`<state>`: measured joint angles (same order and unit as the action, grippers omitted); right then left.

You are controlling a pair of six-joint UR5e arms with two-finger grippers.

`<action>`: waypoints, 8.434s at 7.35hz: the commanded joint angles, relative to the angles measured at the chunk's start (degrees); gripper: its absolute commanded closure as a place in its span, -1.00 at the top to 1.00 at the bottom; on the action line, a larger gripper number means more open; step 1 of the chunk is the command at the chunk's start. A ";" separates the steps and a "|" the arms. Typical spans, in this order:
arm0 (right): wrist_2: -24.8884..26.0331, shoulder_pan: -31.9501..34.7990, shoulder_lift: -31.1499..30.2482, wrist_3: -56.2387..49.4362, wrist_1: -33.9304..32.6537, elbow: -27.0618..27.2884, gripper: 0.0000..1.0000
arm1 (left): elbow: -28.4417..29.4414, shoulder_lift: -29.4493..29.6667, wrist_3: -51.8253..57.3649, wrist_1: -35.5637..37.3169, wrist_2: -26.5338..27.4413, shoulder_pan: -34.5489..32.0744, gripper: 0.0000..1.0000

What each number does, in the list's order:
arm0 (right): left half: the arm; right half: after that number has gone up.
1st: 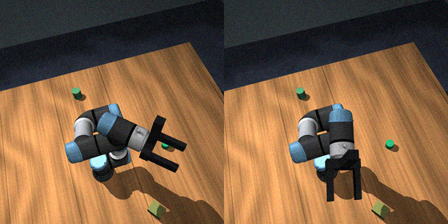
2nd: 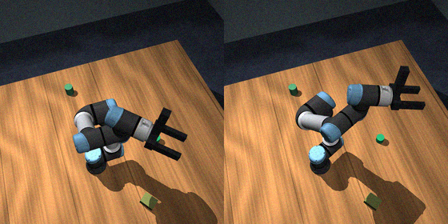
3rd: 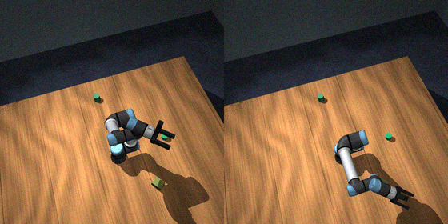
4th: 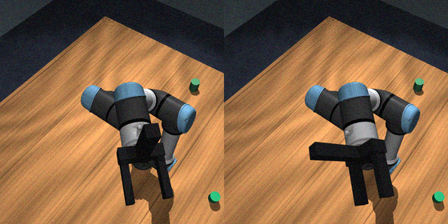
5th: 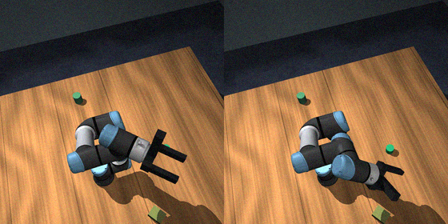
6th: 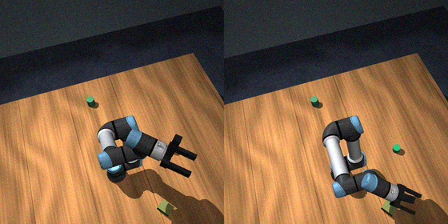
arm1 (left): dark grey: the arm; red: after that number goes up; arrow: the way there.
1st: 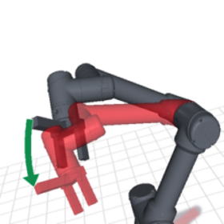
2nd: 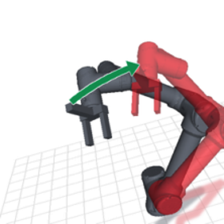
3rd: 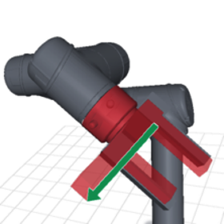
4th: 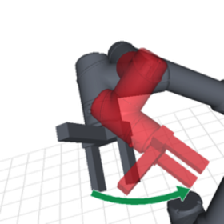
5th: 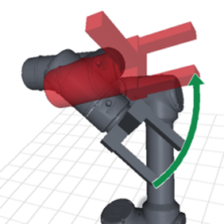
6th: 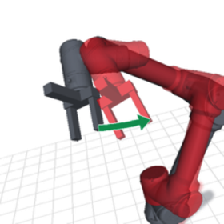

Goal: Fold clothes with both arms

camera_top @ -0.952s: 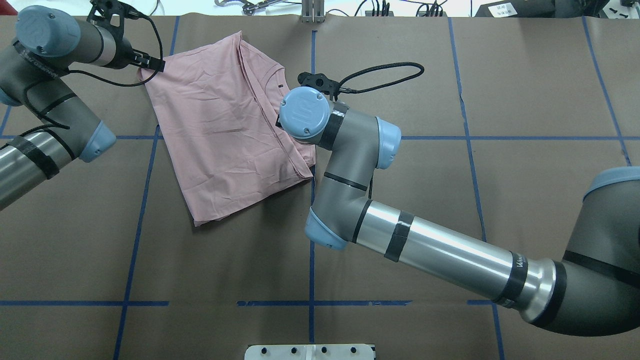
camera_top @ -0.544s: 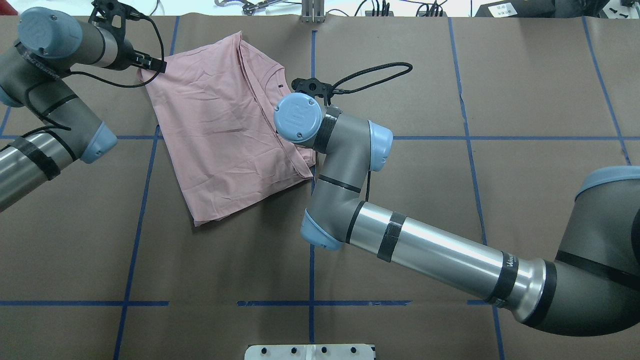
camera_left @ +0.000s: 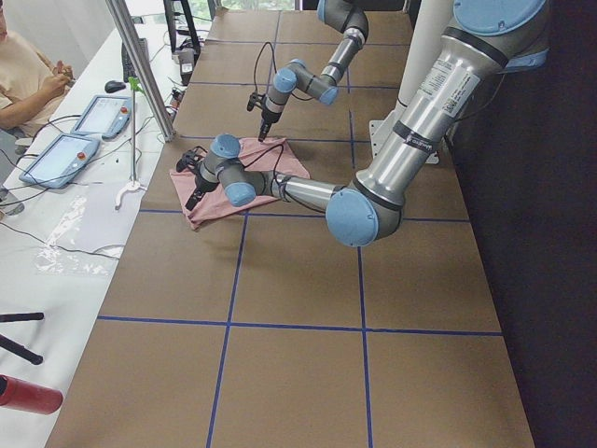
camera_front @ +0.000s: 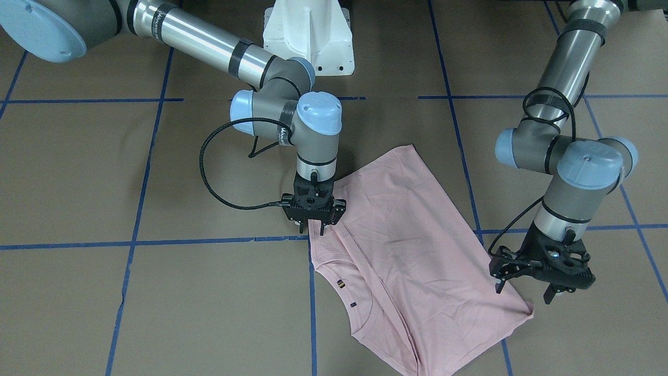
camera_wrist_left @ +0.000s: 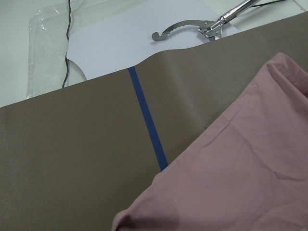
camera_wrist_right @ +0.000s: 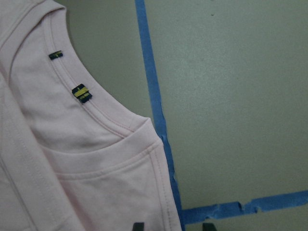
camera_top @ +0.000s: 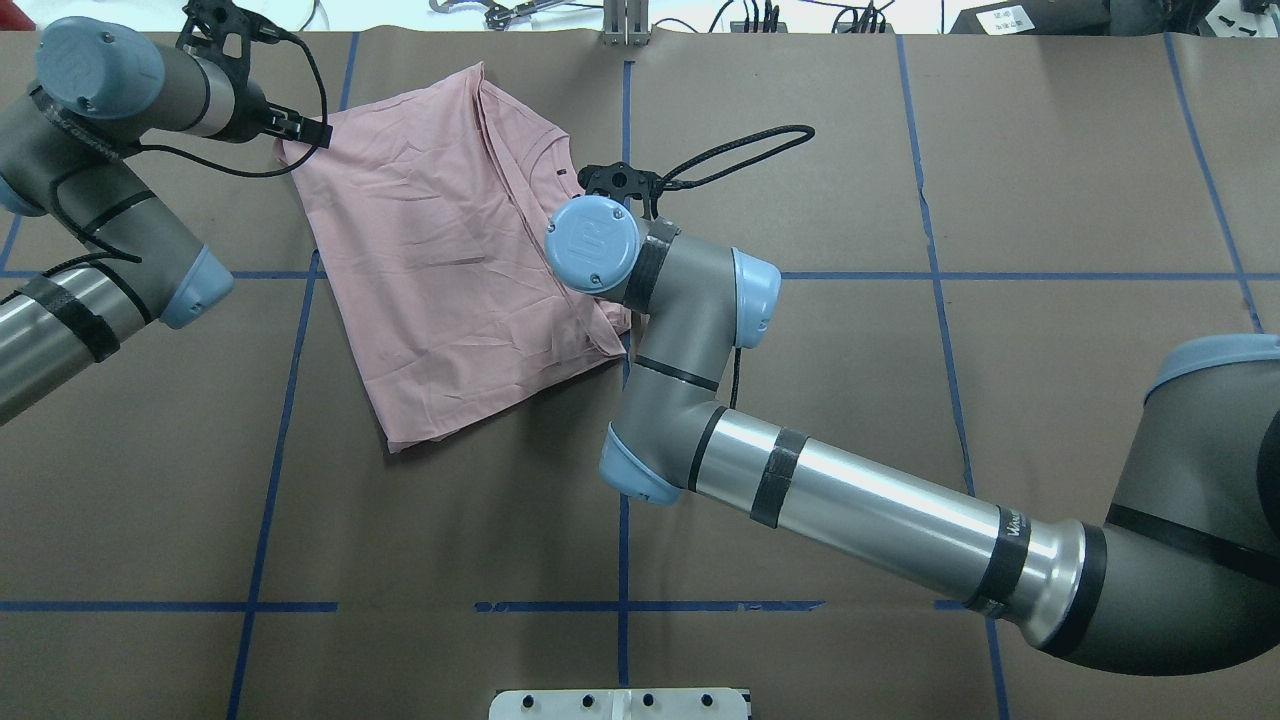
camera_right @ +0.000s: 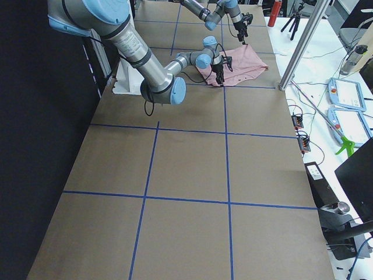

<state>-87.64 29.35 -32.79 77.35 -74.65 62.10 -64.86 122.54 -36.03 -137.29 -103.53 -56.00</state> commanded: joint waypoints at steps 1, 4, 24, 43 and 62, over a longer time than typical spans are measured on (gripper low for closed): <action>0.62 -0.35 0.53 0.26 0.12 -0.40 -0.09 | 0.00 -0.02 0.00 0.00 0.00 0.01 1.00; 0.80 -0.61 0.79 0.26 0.12 -1.02 -0.10 | 0.00 -0.28 0.09 0.00 0.00 0.01 1.00; 14.07 -19.77 -38.40 7.11 -4.01 47.32 -0.83 | -2.81 -0.19 0.00 0.00 -0.70 3.00 1.00; 15.30 -21.62 -45.52 10.37 -3.22 56.46 1.00 | -46.06 -20.94 -62.13 16.35 16.61 47.38 0.20; 15.30 -23.37 -40.80 17.65 -6.44 53.84 0.73 | -45.61 -20.41 -62.67 16.44 16.70 46.77 -1.00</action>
<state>-72.33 6.49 -76.06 92.09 -79.01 117.33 -110.29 102.09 -98.70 -120.85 -86.85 -9.28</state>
